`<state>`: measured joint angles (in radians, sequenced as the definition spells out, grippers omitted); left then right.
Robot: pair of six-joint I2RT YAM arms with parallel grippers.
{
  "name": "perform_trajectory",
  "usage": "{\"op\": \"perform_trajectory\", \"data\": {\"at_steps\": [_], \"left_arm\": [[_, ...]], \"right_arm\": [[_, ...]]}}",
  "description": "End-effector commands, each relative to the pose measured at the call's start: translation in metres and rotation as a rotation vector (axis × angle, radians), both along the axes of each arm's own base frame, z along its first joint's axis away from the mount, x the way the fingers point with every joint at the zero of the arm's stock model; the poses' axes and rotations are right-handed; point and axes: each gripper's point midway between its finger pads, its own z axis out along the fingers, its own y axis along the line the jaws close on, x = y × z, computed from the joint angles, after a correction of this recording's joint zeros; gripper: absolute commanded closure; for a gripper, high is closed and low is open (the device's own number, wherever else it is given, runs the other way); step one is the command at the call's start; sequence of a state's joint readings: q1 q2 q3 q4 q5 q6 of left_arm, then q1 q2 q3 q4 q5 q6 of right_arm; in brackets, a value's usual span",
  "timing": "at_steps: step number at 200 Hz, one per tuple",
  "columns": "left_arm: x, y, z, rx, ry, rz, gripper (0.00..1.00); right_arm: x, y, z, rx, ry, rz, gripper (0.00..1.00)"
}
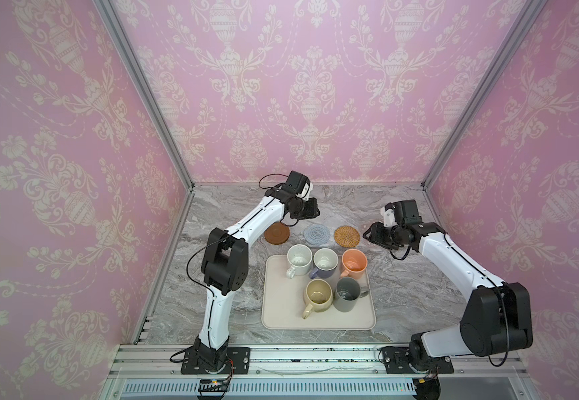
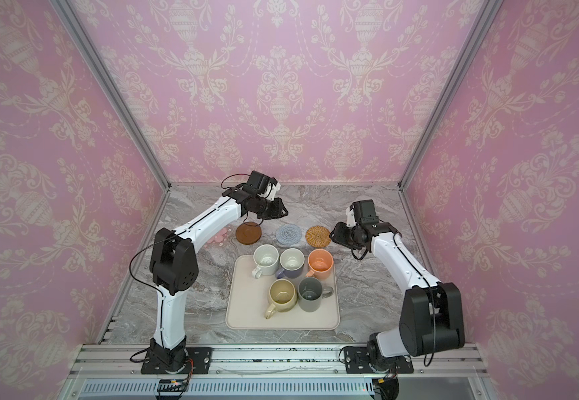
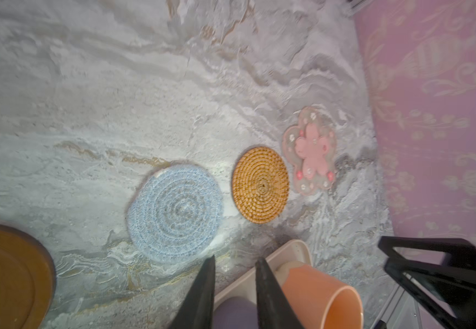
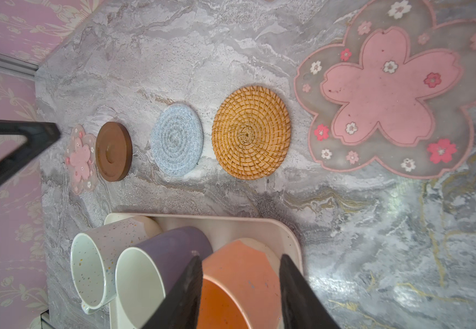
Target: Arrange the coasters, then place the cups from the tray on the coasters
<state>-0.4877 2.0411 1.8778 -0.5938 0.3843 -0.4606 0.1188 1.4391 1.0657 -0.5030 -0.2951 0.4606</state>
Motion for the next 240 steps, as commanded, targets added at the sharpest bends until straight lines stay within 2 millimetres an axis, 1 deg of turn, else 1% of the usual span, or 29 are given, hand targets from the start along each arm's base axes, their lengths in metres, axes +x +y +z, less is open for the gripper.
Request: {"op": "perform_trajectory", "data": {"at_steps": [1, 24, 58, 93, 115, 148, 174, 209, 240], "left_arm": [[-0.017, 0.016, 0.018, 0.054, -0.045, -0.021, 0.7], [-0.035, 0.04, 0.018, 0.143, -0.049, 0.001, 0.68], [-0.062, 0.074, 0.017, 0.259, -0.043, 0.035, 0.65], [-0.097, 0.11, 0.011, 0.377, -0.012, 0.057, 0.63], [-0.122, 0.128, 0.01, 0.396, -0.008, 0.076, 0.62], [-0.154, 0.146, 0.009, 0.401, 0.002, 0.088, 0.61], [-0.177, 0.158, 0.001, 0.418, 0.034, 0.085, 0.61], [-0.206, 0.163, -0.006, 0.381, 0.067, 0.07, 0.61], [-0.225, 0.167, -0.015, 0.347, 0.074, 0.065, 0.61]], "right_arm": [[-0.003, 0.003, 0.013, -0.008, -0.028, 0.015, 0.53], [-0.009, 0.005, 0.018, -0.02, -0.039, 0.033, 0.54], [-0.022, 0.004, 0.033, -0.052, -0.07, 0.049, 0.53], [-0.04, 0.002, 0.046, -0.066, -0.1, 0.051, 0.53], [-0.052, 0.001, 0.049, -0.07, -0.109, 0.044, 0.53], [-0.068, 0.004, 0.056, -0.065, -0.119, 0.043, 0.53], [-0.083, 0.008, 0.056, -0.082, -0.119, 0.049, 0.53], [-0.103, 0.02, 0.052, -0.081, -0.114, 0.074, 0.53], [-0.123, 0.032, 0.045, -0.052, -0.138, 0.113, 0.53]]}}
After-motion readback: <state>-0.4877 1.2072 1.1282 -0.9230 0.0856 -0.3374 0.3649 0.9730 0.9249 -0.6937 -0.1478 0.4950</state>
